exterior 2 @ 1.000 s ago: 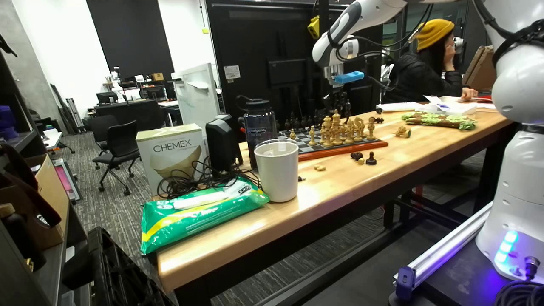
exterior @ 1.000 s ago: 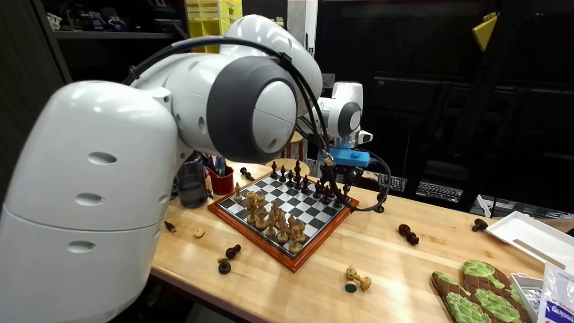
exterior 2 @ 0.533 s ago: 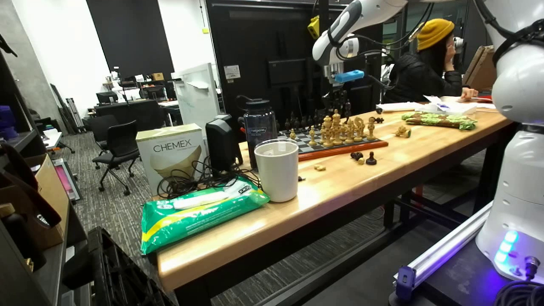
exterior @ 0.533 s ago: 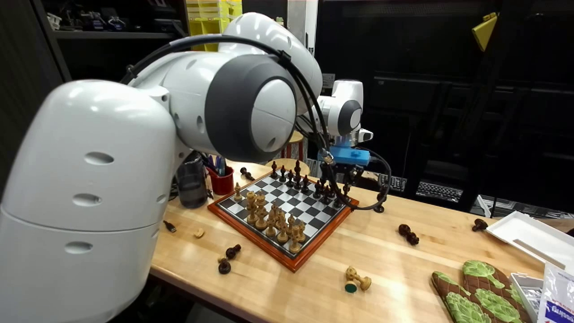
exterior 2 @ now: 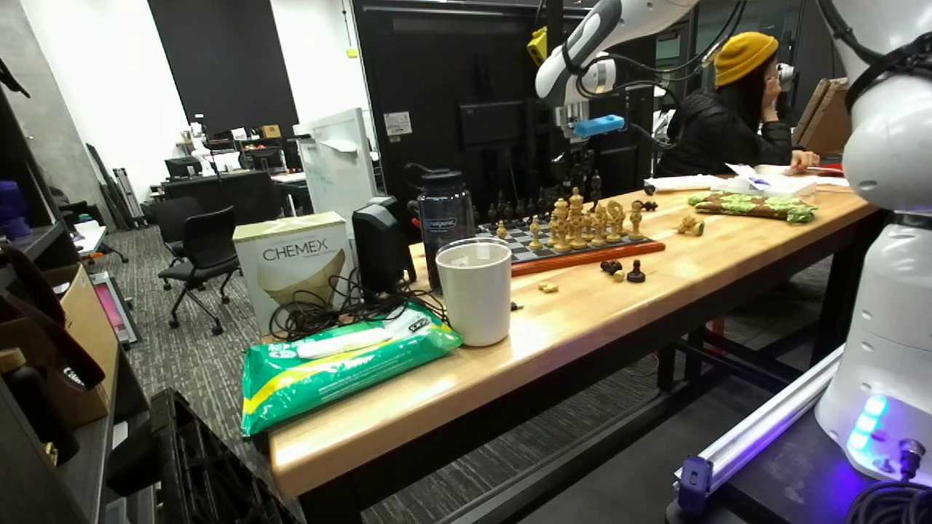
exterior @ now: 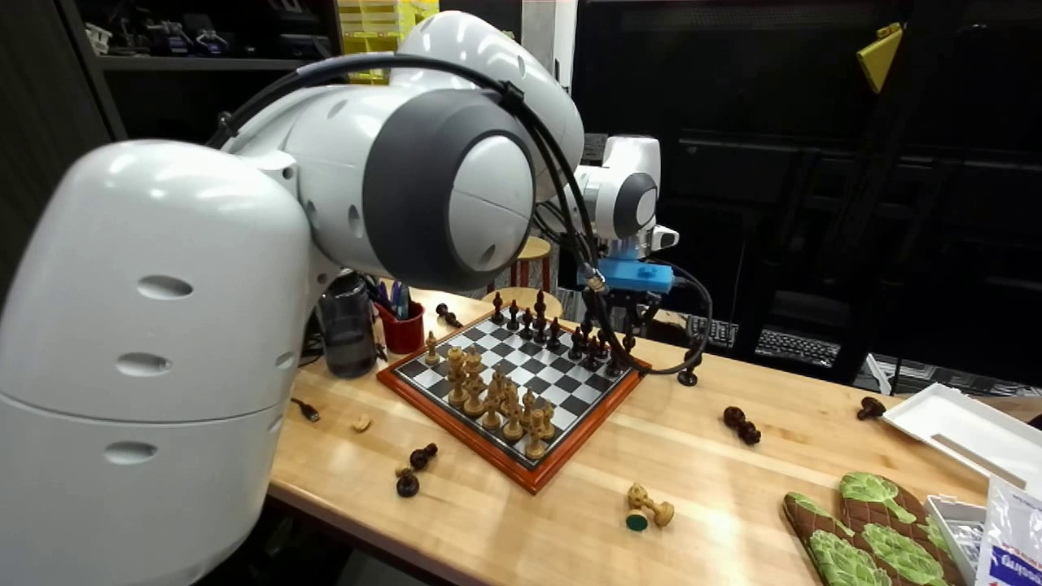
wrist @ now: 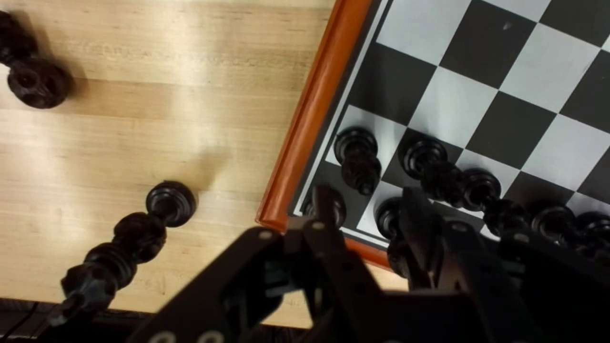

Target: Pick up the black chess piece lying on the table and put it on the chess board

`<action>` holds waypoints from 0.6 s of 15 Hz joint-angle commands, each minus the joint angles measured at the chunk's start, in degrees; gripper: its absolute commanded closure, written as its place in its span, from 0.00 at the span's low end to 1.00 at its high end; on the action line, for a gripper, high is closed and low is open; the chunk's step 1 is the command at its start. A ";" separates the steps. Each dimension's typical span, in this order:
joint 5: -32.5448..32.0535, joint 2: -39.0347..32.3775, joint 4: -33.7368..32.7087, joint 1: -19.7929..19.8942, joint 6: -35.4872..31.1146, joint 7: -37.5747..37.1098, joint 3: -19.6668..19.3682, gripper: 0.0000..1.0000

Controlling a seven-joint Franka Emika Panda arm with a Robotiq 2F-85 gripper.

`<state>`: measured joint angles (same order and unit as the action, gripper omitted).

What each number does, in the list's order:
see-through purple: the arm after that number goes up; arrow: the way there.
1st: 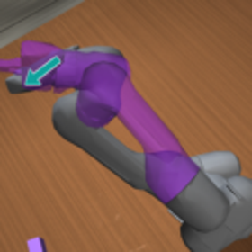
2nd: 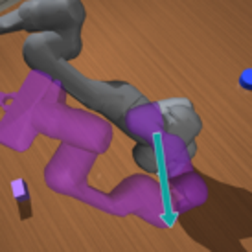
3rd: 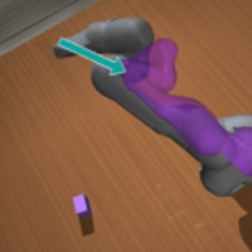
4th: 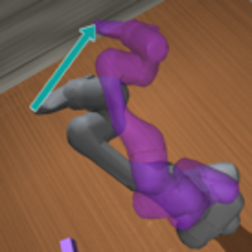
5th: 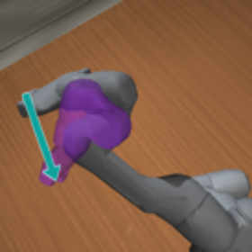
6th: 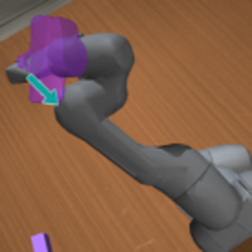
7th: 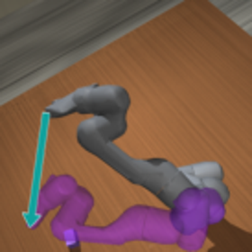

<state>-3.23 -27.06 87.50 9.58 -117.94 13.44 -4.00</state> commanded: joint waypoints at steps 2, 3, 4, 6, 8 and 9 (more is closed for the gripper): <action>-0.76 4.12 2.64 -0.66 0.83 -0.33 -0.12 0.55; -1.04 5.58 3.73 -0.96 1.24 -0.45 -0.11 0.34; -1.39 6.97 4.82 -1.35 1.52 -0.85 -0.15 0.32; -2.68 11.33 8.91 -2.51 2.09 -1.94 -0.17 0.21; -3.79 16.47 14.31 -3.81 2.51 -3.24 0.06 0.08; -3.97 19.13 17.48 -4.39 2.51 -3.89 0.31 0.02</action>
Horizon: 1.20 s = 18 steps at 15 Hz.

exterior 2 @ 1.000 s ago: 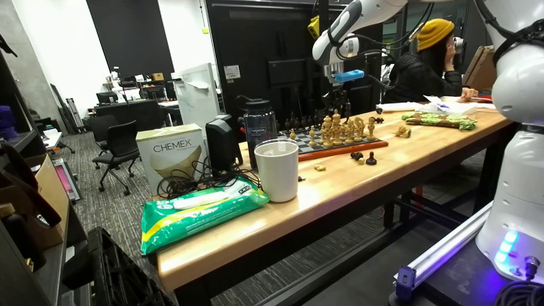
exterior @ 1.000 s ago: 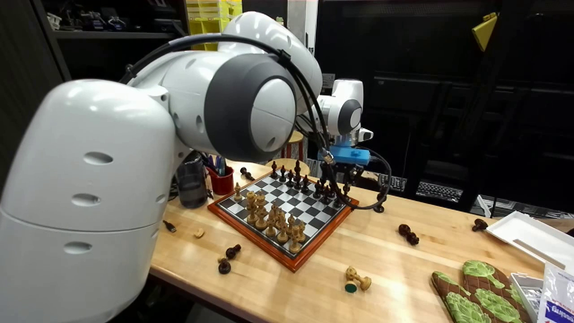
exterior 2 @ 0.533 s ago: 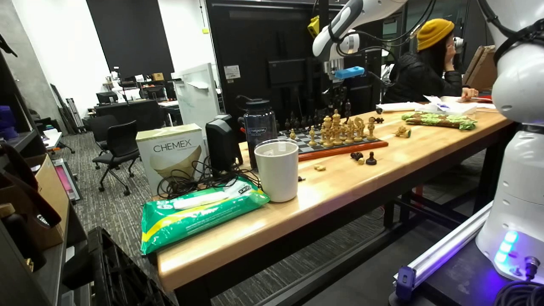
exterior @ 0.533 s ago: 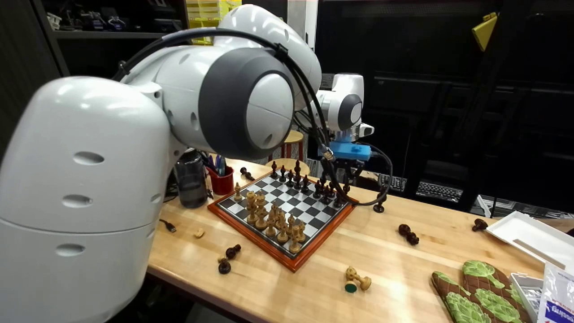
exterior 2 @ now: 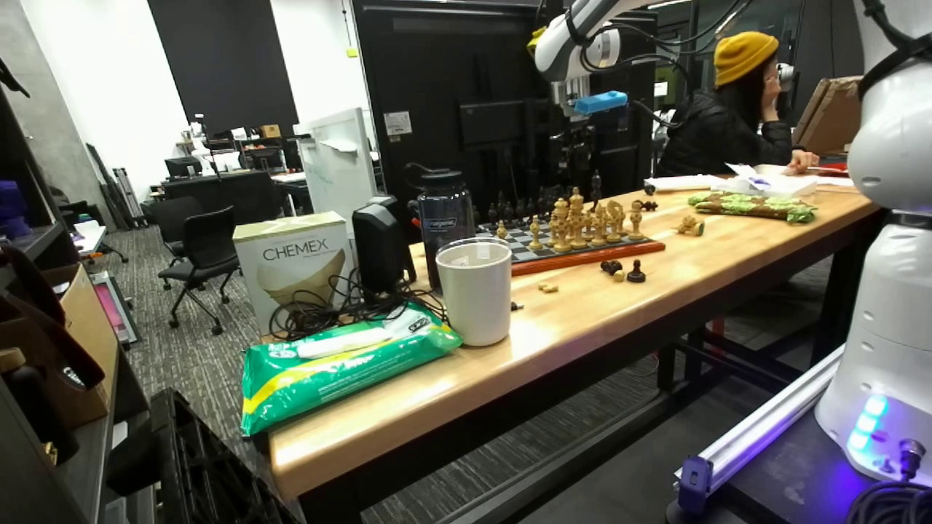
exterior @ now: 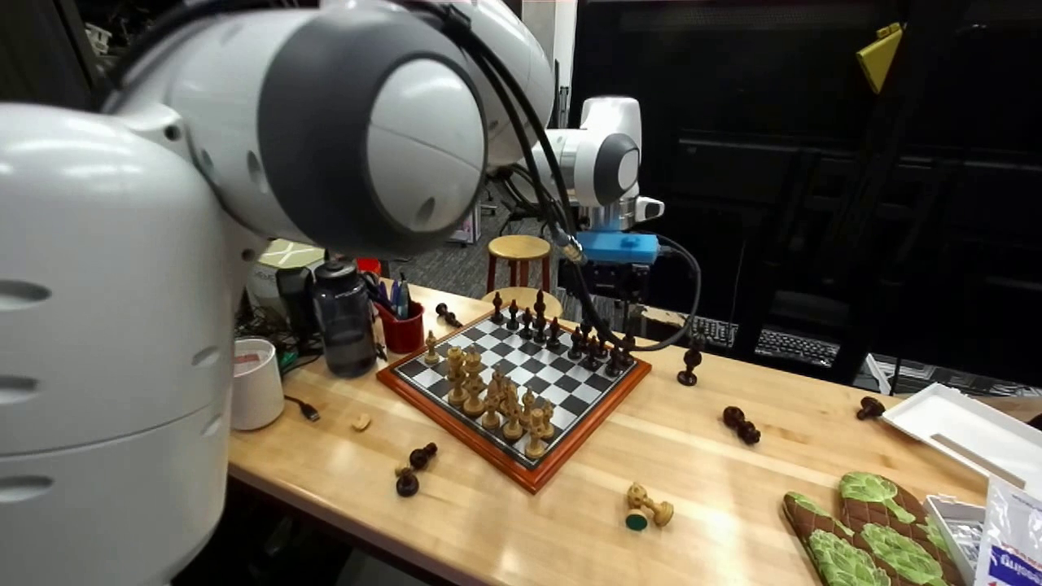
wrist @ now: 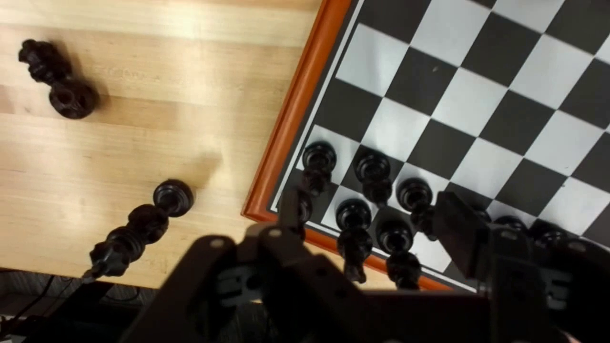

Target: Pick up the black chess piece lying on the table and put it on the chess board

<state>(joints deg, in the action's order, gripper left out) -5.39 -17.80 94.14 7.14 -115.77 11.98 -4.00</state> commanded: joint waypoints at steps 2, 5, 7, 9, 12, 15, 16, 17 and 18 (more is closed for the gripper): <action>-1.44 14.46 16.66 -3.03 -0.24 -3.21 0.85 0.00; 0.49 20.03 23.29 -4.11 -1.52 -4.68 1.67 0.00; 1.22 23.28 26.29 -4.68 -0.76 -6.15 2.11 0.00; 2.01 26.87 29.36 -5.23 -0.22 -6.88 2.59 0.00; 4.23 31.67 32.88 -6.05 0.28 -6.87 2.92 0.00; 6.19 36.48 36.51 -7.03 -0.67 -3.74 2.77 0.00; 4.81 31.49 32.33 -6.50 0.26 -5.61 2.74 0.00; 5.02 32.93 33.39 -6.75 0.24 -5.24 2.75 0.00; 5.05 34.00 34.18 -6.89 0.24 -5.03 2.75 0.00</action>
